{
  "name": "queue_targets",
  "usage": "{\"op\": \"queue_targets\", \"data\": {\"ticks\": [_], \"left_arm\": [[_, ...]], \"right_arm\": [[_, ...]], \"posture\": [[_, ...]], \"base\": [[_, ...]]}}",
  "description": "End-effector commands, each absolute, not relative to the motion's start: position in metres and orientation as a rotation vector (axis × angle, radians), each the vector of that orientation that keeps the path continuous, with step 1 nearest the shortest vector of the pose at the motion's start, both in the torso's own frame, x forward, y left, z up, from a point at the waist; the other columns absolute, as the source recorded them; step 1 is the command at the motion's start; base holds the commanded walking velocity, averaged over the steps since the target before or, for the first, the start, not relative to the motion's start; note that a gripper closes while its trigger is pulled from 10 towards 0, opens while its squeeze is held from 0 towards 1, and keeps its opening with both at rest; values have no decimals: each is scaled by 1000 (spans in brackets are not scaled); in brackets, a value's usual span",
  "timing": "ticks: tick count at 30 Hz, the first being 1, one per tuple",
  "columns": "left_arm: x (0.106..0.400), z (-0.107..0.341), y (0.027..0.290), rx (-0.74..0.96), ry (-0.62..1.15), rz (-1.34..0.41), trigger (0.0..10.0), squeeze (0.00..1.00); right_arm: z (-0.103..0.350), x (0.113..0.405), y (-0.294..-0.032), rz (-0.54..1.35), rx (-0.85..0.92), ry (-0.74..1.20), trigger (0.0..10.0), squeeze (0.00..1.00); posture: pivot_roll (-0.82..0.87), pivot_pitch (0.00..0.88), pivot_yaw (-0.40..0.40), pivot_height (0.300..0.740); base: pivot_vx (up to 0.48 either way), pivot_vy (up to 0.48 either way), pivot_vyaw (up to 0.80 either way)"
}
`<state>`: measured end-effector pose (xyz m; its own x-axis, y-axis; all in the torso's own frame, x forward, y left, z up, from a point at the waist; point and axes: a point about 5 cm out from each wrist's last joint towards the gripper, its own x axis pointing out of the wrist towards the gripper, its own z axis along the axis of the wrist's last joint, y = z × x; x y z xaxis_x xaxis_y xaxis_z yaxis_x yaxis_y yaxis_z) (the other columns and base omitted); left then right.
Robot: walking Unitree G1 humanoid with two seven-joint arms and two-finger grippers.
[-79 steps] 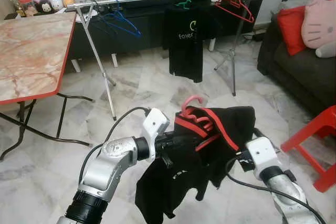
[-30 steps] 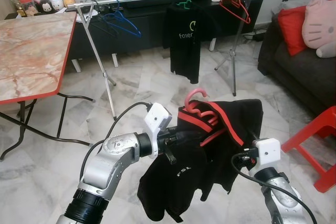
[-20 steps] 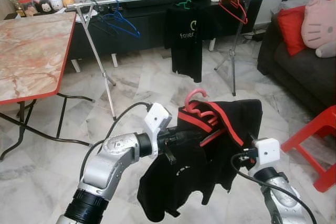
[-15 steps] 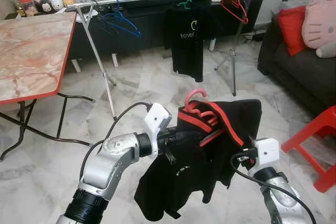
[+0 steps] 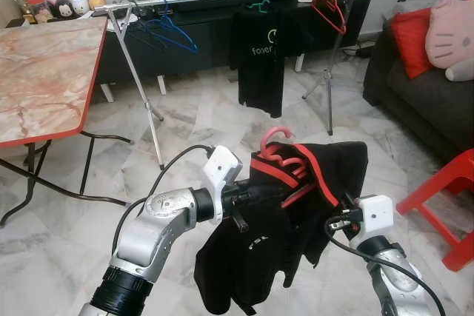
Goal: Hang hanger
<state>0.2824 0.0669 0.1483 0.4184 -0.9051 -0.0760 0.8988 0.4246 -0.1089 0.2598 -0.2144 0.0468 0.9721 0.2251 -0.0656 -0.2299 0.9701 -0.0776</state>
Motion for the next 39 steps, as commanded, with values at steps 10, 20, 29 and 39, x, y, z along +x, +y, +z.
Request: {"op": "queue_targets", "data": {"ticks": [10, 20, 29, 39], "left_arm": [[284, 151, 74, 10, 111, -1111, 10000, 0], [286, 128, 120, 281, 241, -1047, 10000, 0], [277, 139, 169, 345, 290, -1138, 10000, 0], [248, 141, 192, 415, 419, -1405, 10000, 0]], "right_arm": [[47, 263, -211, 238, -85, 53, 0, 0], [50, 265, -213, 235, -105, 51, 0, 0], [48, 266, -217, 237, -131, 74, 0, 0], [45, 269, -226, 229, -166, 120, 0, 0]], "posture": [[-67, 0, -5, 740], [-72, 0, -3, 740], [-65, 0, -14, 740], [-62, 0, -23, 740]], "base": [[0, 0, 0], [0, 0, 0], [0, 0, 0], [0, 0, 0]]}}
